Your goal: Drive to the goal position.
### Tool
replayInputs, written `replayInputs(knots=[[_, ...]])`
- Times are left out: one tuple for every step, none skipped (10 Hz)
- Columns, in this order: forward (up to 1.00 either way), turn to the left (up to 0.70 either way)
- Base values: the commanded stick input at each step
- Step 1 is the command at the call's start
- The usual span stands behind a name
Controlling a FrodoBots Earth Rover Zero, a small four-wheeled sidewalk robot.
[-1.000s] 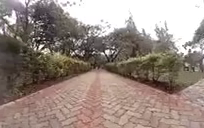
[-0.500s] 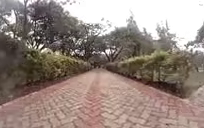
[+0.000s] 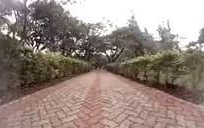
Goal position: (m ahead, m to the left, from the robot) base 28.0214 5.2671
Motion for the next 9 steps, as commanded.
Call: replayInputs(knots=[[0.70,-0.35],[0.70,-0.35],[0.70,0.00],[0.70,0.00],[0.70,-0.07],[0.70,-0.26],[0.70,-0.35],[0.70,-0.35],[0.70,0.00]])
